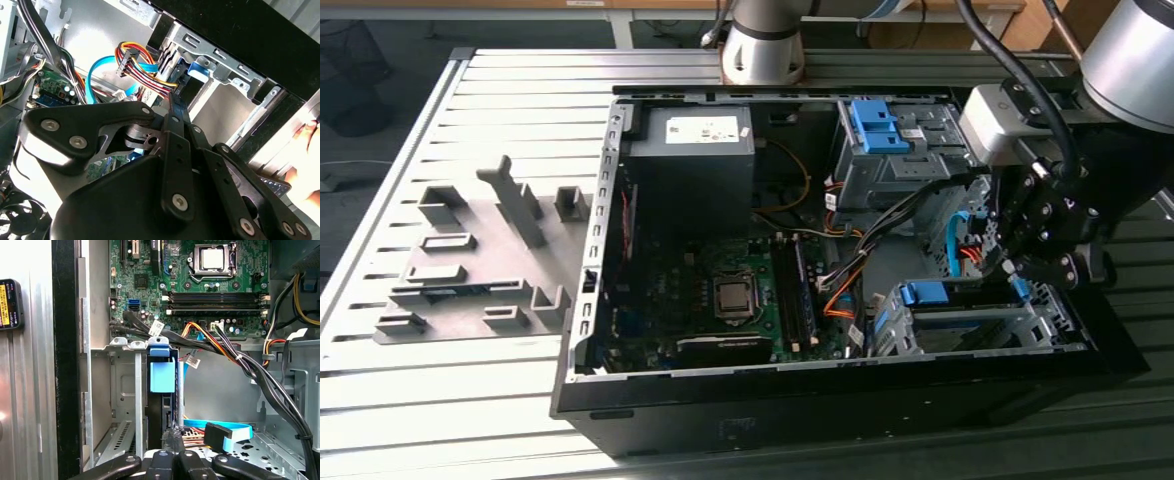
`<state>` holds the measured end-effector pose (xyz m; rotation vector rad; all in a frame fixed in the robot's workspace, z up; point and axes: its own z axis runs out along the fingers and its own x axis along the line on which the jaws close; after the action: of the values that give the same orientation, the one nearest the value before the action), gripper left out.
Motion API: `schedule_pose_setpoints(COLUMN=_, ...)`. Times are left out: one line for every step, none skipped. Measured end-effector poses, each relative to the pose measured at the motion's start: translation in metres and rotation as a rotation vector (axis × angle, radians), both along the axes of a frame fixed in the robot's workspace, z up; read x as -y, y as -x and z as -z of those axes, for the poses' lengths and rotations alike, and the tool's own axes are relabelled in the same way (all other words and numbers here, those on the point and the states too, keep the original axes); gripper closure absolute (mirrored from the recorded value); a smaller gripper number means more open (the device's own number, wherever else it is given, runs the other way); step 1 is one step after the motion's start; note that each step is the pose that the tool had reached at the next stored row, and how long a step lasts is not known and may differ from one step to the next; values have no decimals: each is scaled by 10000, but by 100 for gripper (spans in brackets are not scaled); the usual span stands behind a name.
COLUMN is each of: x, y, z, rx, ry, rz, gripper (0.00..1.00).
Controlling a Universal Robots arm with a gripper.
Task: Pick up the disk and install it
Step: 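Insert the first disk wire, then insert the second disk wire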
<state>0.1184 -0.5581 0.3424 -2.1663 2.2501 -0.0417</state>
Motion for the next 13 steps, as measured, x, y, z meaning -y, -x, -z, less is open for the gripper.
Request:
schedule_pose_setpoints(x=0, y=0, z=0, rx=0, ry=-1, rz=0, gripper=89)
schedule_pose_setpoints(x=0, y=0, z=0, rx=0, ry=-1, rz=0, gripper=89)
schedule_pose_setpoints(x=0, y=0, z=0, rx=0, ry=-1, rz=0, gripper=89)
schedule_pose_setpoints(x=0, y=0, z=-1, rx=0, ry=0, rz=0, gripper=89)
schedule_pose_setpoints(x=0, y=0, z=-1, rx=0, ry=0, rz=0, gripper=89)
schedule_pose_setpoints(x=0, y=0, z=-1, rx=0, ry=0, rz=0, gripper=89)
schedule_pose_setpoints(x=0, y=0, z=-1, rx=0, ry=0, rz=0, gripper=89)
schedule_pose_setpoints(x=0, y=0, z=-1, rx=0, ry=0, rz=0, gripper=89)
schedule_pose_setpoints(x=0, y=0, z=-2, rx=0, ry=0, rz=-1, gripper=89)
schedule_pose_setpoints(x=0, y=6, z=-2, rx=0, ry=1, rz=0, gripper=89)
schedule_pose_setpoints(x=1, y=21, z=-3, rx=0, ry=2, rz=1, gripper=89)
schedule_pose_setpoints(x=2, y=44, z=-3, rx=-1, ry=2, rz=0, gripper=89)
schedule_pose_setpoints(x=3, y=71, z=-1, rx=1, ry=0, rz=1, gripper=89)
